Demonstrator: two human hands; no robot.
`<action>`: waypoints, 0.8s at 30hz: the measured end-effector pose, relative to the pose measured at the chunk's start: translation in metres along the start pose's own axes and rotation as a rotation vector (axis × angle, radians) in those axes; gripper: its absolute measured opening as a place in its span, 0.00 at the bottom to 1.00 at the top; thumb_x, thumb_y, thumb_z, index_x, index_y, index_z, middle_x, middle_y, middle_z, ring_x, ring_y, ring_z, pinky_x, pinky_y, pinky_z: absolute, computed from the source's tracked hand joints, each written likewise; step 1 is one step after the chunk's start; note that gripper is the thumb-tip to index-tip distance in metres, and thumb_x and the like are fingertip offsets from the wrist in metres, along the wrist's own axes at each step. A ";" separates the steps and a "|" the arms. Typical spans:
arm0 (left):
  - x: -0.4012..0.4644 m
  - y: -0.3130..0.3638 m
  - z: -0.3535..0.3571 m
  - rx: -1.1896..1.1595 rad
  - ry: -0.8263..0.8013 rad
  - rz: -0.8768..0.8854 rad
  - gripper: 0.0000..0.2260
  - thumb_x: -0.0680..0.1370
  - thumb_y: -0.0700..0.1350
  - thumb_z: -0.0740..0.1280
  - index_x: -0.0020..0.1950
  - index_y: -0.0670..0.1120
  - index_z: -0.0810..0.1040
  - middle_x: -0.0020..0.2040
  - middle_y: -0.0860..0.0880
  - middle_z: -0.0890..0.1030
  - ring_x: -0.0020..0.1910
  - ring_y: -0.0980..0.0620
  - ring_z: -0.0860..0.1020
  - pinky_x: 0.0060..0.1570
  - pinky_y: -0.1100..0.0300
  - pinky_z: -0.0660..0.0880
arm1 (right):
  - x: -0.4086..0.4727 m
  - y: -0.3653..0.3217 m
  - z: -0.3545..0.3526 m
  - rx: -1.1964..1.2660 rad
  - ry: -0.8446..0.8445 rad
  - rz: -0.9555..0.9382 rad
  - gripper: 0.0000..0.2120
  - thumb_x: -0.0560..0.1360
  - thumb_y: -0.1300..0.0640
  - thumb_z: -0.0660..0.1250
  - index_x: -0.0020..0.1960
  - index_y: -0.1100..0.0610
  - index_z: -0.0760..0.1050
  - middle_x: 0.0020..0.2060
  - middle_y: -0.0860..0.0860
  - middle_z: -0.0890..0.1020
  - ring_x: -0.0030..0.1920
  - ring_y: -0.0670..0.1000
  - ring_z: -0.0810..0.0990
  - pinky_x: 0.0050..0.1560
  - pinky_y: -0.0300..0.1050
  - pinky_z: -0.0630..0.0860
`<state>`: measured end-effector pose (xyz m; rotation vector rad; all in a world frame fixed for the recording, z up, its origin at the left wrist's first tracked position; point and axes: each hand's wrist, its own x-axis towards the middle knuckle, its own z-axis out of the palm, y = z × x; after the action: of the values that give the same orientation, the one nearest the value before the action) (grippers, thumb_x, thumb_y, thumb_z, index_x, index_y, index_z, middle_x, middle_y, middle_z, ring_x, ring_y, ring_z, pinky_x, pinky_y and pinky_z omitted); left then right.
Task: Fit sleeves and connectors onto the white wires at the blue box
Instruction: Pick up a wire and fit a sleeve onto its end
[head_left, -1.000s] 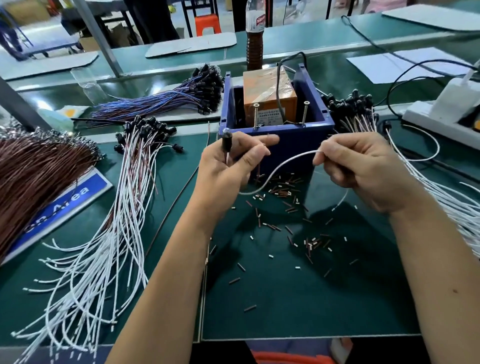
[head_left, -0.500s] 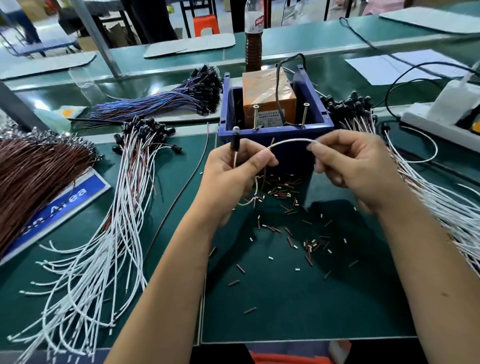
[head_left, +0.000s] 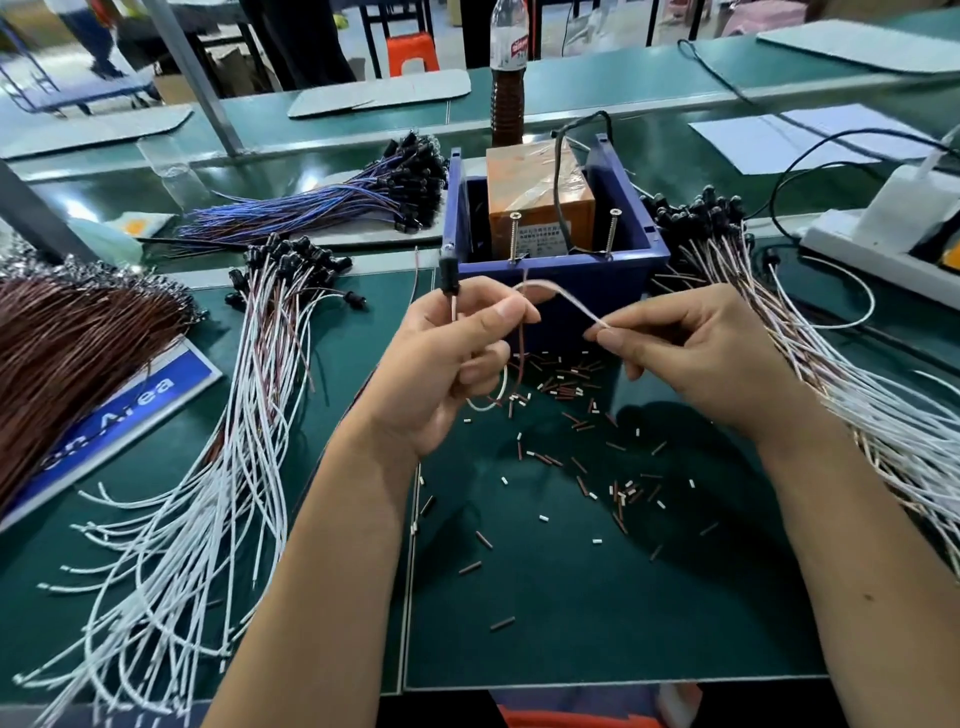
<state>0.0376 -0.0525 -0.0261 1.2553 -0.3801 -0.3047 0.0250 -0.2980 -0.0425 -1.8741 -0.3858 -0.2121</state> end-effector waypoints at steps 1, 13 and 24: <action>0.002 -0.003 0.003 0.088 0.032 0.012 0.07 0.78 0.42 0.69 0.41 0.48 0.83 0.58 0.33 0.82 0.24 0.59 0.62 0.24 0.68 0.59 | 0.000 -0.001 0.002 -0.023 -0.002 -0.006 0.03 0.75 0.60 0.77 0.48 0.54 0.88 0.31 0.51 0.85 0.31 0.44 0.79 0.37 0.34 0.75; 0.006 -0.026 0.035 0.212 0.076 0.196 0.03 0.78 0.34 0.69 0.47 0.37 0.82 0.54 0.38 0.81 0.35 0.63 0.79 0.37 0.74 0.72 | -0.001 -0.005 0.021 -0.158 -0.051 -0.110 0.06 0.78 0.55 0.75 0.46 0.45 0.85 0.34 0.45 0.86 0.34 0.46 0.83 0.35 0.46 0.78; 0.008 -0.029 0.031 0.034 0.299 0.258 0.04 0.81 0.35 0.67 0.50 0.38 0.83 0.48 0.47 0.86 0.26 0.61 0.70 0.27 0.70 0.66 | 0.002 0.001 0.005 0.229 0.033 0.155 0.03 0.76 0.58 0.76 0.46 0.57 0.87 0.34 0.56 0.86 0.28 0.48 0.75 0.27 0.36 0.69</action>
<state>0.0310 -0.0910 -0.0444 1.2470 -0.2860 0.1094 0.0275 -0.2934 -0.0442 -1.6634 -0.2297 -0.0897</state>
